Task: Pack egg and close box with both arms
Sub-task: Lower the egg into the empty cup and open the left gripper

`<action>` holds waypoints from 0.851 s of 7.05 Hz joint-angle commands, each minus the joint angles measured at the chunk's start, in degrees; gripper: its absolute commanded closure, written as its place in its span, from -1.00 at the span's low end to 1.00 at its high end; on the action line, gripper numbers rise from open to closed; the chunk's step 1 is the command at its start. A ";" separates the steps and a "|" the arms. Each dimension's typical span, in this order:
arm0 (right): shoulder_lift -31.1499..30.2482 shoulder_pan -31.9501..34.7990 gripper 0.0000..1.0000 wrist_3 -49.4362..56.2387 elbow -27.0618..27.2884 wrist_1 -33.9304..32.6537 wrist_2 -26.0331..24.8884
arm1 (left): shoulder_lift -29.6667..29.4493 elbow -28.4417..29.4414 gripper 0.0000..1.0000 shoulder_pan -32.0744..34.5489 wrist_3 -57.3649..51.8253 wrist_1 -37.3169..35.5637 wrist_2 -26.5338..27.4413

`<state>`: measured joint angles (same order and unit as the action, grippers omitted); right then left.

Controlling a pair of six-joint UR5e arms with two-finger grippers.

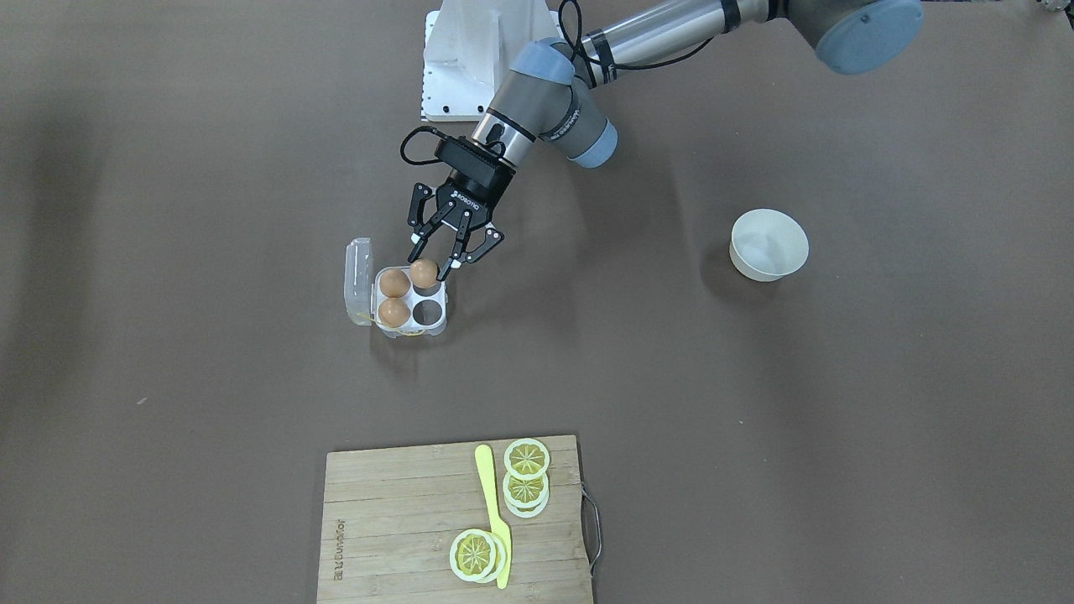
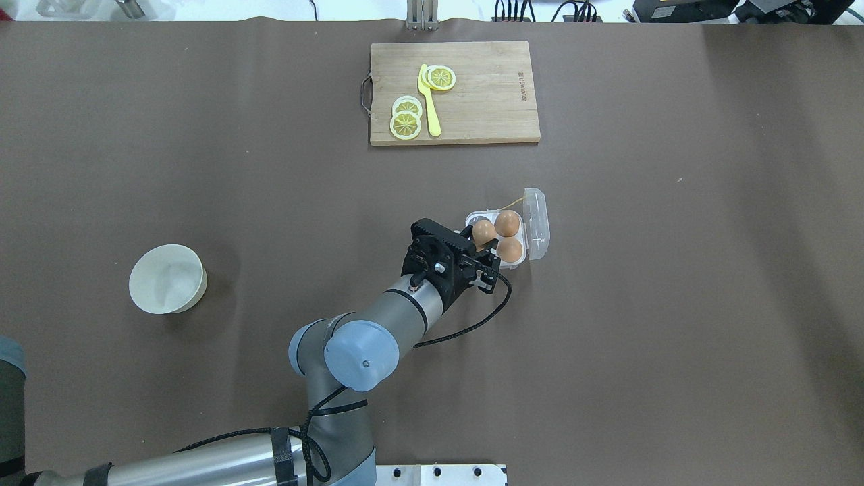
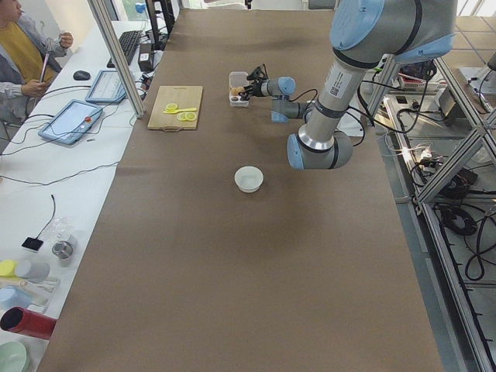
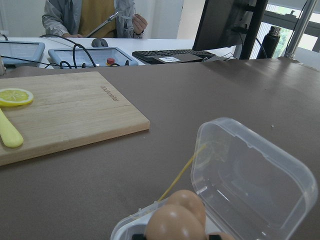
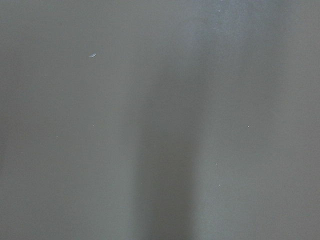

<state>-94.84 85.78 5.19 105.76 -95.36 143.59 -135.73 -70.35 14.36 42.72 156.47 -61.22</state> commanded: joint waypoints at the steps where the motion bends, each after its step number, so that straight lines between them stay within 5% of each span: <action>1: 0.01 0.00 -1.00 0.00 -0.03 0.00 0.02 | 0.11 -0.49 0.71 -0.56 0.00 0.24 -0.39; 2: 0.01 0.00 -1.00 0.00 0.06 0.00 0.02 | 0.11 -0.67 0.25 -0.57 0.09 0.68 -0.22; 4: 0.09 0.00 -1.00 0.00 -0.02 0.09 0.02 | 0.02 -0.58 -0.38 -0.65 0.52 1.12 -0.05; 5: 0.09 0.00 -1.00 0.00 0.06 0.09 0.02 | -0.06 -0.58 -0.49 -0.57 0.53 1.12 -0.04; 6: 0.09 0.00 -1.00 0.00 0.06 0.18 0.02 | -0.15 -0.58 -0.93 -0.57 0.53 1.21 0.04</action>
<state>-94.76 85.78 5.19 105.79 -95.25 143.61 -135.77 -70.93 13.78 43.20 157.59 -61.25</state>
